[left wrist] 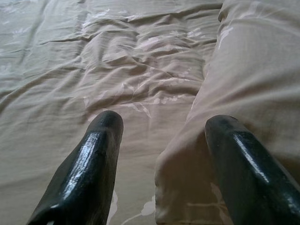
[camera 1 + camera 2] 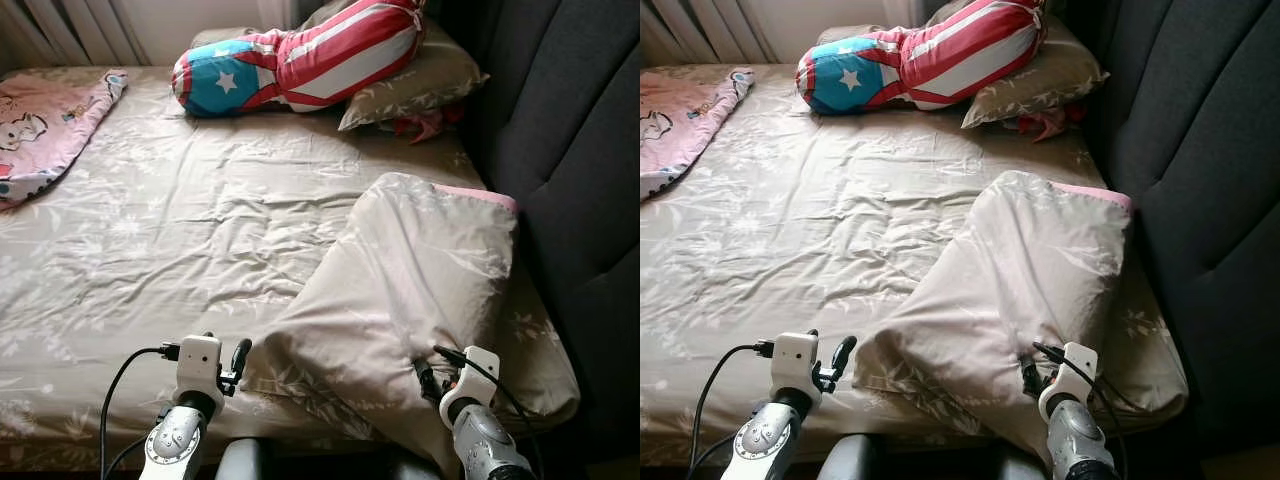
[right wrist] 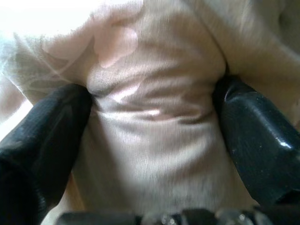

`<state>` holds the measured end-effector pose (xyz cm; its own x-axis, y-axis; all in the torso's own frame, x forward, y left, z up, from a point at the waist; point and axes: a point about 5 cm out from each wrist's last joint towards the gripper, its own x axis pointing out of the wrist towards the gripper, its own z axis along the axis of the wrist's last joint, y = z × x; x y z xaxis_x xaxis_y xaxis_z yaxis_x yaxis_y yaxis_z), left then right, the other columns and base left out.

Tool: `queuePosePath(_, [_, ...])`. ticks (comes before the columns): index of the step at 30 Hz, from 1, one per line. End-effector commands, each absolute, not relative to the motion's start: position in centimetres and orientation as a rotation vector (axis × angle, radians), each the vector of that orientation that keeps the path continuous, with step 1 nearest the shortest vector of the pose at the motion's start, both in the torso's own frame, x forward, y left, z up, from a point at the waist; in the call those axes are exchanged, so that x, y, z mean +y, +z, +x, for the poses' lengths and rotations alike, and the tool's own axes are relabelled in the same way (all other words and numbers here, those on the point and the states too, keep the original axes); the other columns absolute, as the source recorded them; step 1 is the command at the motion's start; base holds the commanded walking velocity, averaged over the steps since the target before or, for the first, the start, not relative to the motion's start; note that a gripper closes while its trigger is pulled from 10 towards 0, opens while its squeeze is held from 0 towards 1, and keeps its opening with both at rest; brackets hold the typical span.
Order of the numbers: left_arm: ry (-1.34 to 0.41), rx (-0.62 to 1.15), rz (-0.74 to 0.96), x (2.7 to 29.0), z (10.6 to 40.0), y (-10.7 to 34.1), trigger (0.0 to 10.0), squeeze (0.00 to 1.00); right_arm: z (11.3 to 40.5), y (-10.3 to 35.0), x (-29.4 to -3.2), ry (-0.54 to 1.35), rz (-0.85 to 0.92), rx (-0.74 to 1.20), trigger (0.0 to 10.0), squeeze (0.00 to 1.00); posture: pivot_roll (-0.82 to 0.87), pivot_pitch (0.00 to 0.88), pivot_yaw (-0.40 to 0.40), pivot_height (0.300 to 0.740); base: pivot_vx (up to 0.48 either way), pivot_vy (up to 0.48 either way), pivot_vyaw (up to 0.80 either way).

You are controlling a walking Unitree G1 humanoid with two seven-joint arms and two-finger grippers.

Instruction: Clean up the room

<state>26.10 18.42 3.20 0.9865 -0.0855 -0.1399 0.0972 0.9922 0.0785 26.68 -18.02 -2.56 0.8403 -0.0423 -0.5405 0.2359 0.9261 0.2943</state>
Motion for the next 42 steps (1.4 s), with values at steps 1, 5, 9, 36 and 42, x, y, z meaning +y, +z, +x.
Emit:
queuePosePath(1, [-0.090, 0.173, 0.078, 18.3, 26.0, 2.6, 10.0, 0.00, 27.0, -1.7, -18.0, -0.138, 0.378, 0.473, 10.0, 0.00, 0.00, 0.102, -0.012, 0.645, 0.000, 0.000, 0.00])
queuePosePath(5, [-0.092, 0.171, 0.067, 17.8, 26.6, 2.6, 10.0, 0.00, 26.3, -0.7, -18.0, -0.140, 0.398, 0.377, 10.0, 0.00, -0.02, 0.089, -0.020, 0.645, 0.000, 0.000, 0.00])
queuePosePath(9, [-0.093, 0.169, 0.064, 17.6, 26.8, 2.6, 10.0, 0.00, 25.6, -0.2, -17.6, -0.118, 0.400, 0.352, 10.0, 0.00, -0.03, 0.081, -0.025, 0.645, 0.000, 0.000, 0.00])
queuePosePath(36, [-0.098, 0.150, 0.070, 17.1, 27.6, 2.6, 10.0, 0.00, 19.9, -1.3, -18.9, -0.037, 0.362, 0.666, 10.0, 0.00, -0.04, 0.070, -0.047, 0.645, 0.000, 0.000, 0.00])
queuePosePath(42, [-0.095, 0.148, 0.073, 17.3, 27.6, 2.6, 10.0, 0.00, 20.4, -1.7, -20.3, -0.089, 0.313, 0.700, 10.0, 0.00, -0.03, 0.069, -0.042, 0.645, 0.000, 0.000, 0.00])
